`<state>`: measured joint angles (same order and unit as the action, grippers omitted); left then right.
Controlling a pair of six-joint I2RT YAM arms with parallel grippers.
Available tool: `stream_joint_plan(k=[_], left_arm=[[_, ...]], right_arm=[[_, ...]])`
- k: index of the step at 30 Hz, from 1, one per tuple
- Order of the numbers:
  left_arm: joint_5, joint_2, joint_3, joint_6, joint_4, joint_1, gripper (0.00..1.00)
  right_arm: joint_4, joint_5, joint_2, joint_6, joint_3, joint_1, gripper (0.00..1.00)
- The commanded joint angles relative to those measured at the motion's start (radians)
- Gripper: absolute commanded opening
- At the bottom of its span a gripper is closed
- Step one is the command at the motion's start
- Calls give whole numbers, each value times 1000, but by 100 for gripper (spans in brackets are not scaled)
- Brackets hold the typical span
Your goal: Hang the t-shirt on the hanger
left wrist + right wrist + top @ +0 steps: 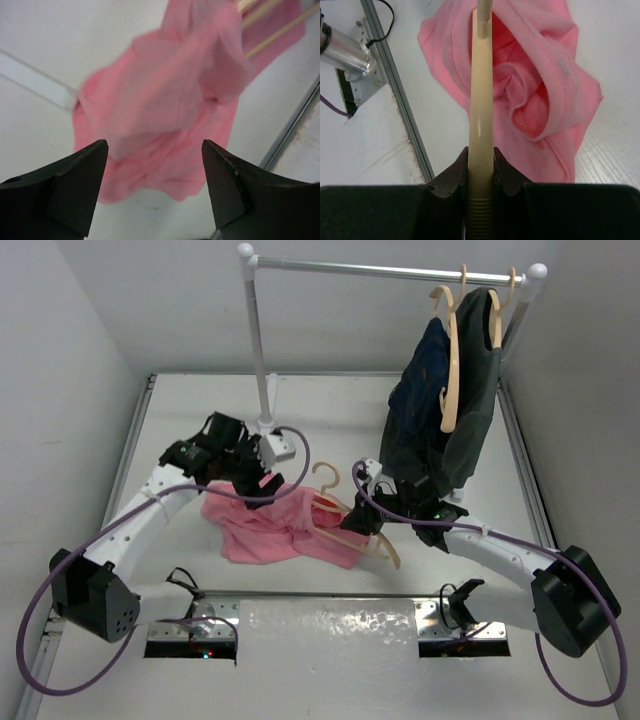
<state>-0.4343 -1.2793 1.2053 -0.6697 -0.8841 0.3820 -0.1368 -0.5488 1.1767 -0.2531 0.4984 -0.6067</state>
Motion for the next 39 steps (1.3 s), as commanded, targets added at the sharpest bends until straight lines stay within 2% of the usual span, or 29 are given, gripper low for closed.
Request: stream_joint_plan(k=[1, 3, 4, 5, 6, 8, 13, 15, 19, 22, 23, 24, 26, 32, 34, 39], left_arm=[[106, 125, -142, 102, 170, 6, 72], [62, 255, -290, 156, 293, 20, 65], [83, 283, -341, 174, 375, 40, 65], [194, 299, -380, 188, 407, 108, 69], [238, 288, -432, 193, 425, 142, 77], [331, 264, -463, 234, 500, 190, 80], [341, 210, -467, 327, 617, 192, 83], [370, 184, -484, 343, 642, 193, 80], [402, 115, -494, 329, 677, 196, 67], [384, 103, -493, 315, 685, 196, 40], [384, 103, -494, 312, 683, 196, 19], [384, 103, -492, 309, 680, 196, 11], [387, 109, -492, 299, 662, 196, 0], [391, 152, -422, 211, 607, 149, 0], [355, 158, -350, 147, 571, 106, 0], [264, 153, -266, -85, 461, 92, 0]], right_arm=[[-120, -10, -12, -12, 31, -8, 0], [-107, 3, -14, -3, 35, -8, 0], [-98, 6, -11, 0, 37, -8, 0], [-95, 7, -11, 2, 40, -8, 0], [-92, 6, -9, 2, 43, -8, 0], [-90, 4, -8, -3, 46, -8, 0], [-43, 7, -8, 12, 72, -8, 0], [-35, 7, -9, 11, 78, -8, 0], [-37, 1, -12, 6, 89, -8, 0], [-32, 1, -12, 8, 94, -10, 0], [-33, 1, -12, 8, 91, -8, 0], [-37, 1, -11, 6, 89, -8, 0], [-41, 1, -8, 6, 85, -8, 0], [-20, -19, 4, 17, 86, -8, 0], [2, -28, 8, 28, 92, -10, 0], [69, -42, 14, 72, 143, -18, 0]])
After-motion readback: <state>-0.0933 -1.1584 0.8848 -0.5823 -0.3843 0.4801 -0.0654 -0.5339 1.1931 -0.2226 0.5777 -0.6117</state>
